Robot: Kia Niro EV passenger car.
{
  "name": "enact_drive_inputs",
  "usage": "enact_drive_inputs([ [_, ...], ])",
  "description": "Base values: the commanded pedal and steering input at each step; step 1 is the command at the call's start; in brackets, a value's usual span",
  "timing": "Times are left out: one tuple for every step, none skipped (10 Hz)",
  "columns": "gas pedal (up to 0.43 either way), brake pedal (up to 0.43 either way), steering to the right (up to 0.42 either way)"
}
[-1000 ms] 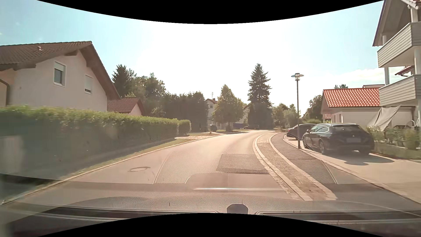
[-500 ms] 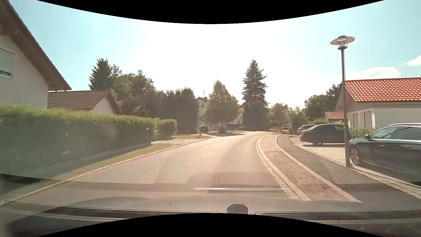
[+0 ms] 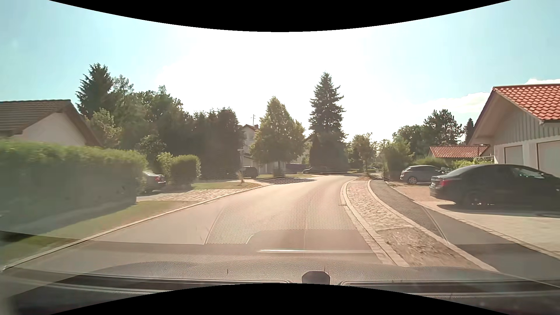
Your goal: Follow the waypoints while adhering to traffic rules and regulations
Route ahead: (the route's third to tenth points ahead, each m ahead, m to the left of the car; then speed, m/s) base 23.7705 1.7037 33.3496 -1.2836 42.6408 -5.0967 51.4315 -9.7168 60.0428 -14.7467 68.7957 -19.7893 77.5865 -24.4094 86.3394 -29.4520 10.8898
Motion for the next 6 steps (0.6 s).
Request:
enact_drive_inputs([
  [0.098,0.006,0.044],
  [0.098,0.006,0.04],
  [0.098,0.006,0.039],
  [0.098,0.006,0.039],
  [0.098,0.006,0.039],
  [0.098,0.006,0.039],
])
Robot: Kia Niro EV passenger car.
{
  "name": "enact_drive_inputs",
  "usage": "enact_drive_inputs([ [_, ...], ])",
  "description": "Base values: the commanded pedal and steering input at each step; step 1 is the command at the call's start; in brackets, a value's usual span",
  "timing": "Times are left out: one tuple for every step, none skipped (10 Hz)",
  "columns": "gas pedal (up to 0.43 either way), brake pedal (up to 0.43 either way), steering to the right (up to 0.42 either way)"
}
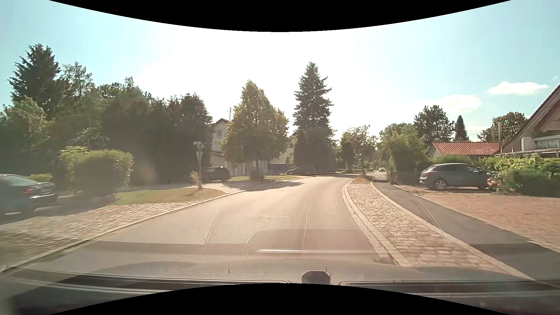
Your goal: Follow the waypoints while adhering to traffic rules and regulations
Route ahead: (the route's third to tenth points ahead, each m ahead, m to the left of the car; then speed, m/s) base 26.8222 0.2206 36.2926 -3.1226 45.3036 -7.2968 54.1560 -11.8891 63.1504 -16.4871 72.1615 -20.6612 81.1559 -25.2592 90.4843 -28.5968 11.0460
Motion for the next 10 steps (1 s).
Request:
enact_drive_inputs([
  [0.098,0.006,0.039],
  [0.098,0.006,0.041],
  [0.098,0.006,0.045],
  [0.098,0.006,0.048],
  [0.098,0.006,0.053],
  [0.098,0.006,0.054],
  [0.098,0.006,0.053],
  [0.098,0.006,0.054],
  [0.098,0.006,0.054],
  [0.098,0.006,0.054],
])
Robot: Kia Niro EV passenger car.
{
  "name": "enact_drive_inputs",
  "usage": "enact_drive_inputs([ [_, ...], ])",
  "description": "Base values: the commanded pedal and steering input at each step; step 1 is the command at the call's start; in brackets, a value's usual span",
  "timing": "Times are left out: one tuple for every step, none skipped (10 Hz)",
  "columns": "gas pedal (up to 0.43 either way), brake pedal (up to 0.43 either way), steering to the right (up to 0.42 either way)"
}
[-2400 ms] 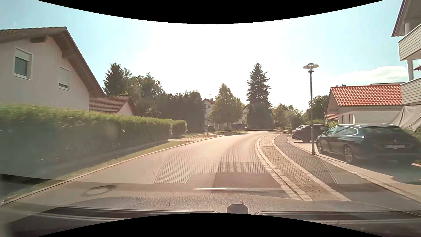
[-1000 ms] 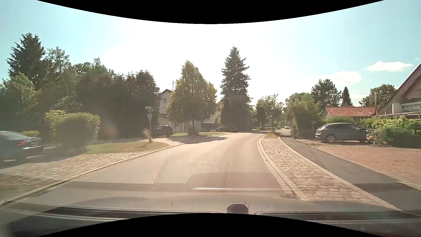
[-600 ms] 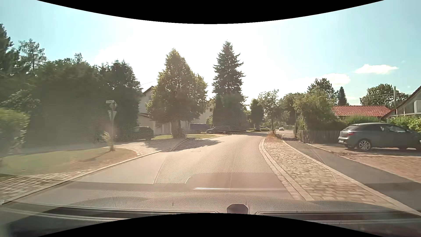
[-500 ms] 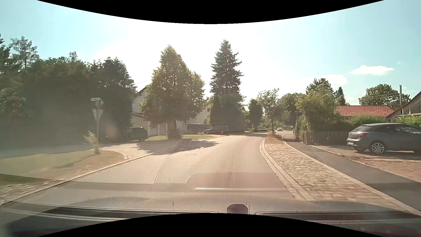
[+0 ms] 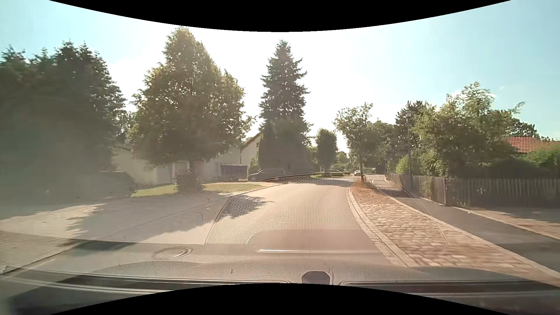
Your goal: Follow the waypoints while adhering to traffic rules and regulations
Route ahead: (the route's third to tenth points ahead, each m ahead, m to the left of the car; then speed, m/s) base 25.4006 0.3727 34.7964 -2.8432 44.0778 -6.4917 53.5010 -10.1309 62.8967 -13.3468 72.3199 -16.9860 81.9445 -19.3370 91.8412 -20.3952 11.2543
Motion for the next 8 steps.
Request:
enact_drive_inputs([
  [0.098,0.006,0.054],
  [0.098,0.006,0.054],
  [0.087,0.006,0.054],
  [0.087,0.006,0.054],
  [0.087,0.006,0.054],
  [0.087,0.006,0.054],
  [0.087,0.006,0.052],
  [0.087,0.006,0.049],
])
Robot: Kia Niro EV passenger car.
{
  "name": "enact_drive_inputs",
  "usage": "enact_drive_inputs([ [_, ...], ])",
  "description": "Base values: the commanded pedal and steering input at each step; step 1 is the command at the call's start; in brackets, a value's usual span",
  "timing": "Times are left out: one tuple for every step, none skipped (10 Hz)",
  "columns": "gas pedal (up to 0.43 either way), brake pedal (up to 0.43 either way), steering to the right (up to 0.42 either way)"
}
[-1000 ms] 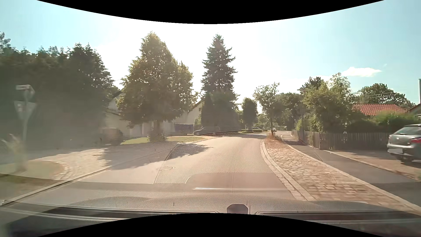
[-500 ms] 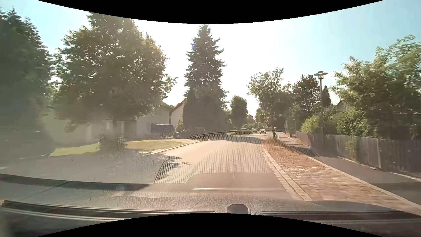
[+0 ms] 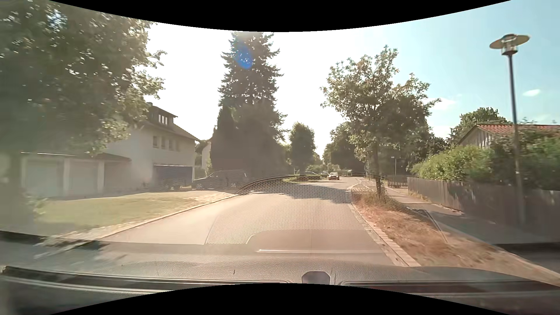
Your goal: Follow the waypoints while adhering to traffic rules and regulations
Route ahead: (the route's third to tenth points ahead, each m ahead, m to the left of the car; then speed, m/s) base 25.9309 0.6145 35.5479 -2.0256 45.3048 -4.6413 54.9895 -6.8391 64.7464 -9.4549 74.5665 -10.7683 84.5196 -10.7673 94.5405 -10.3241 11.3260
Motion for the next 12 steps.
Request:
enact_drive_inputs([
  [0.087,0.006,0.049],
  [0.087,0.006,0.051],
  [0.087,0.006,0.055],
  [0.087,0.006,0.058],
  [0.087,0.006,0.058],
  [0.087,0.006,0.058],
  [0.087,0.006,0.058],
  [0.087,0.006,0.058],
  [0.087,0.006,0.058],
  [0.087,0.006,0.058],
  [0.087,0.006,0.058],
  [0.087,0.006,0.058],
])
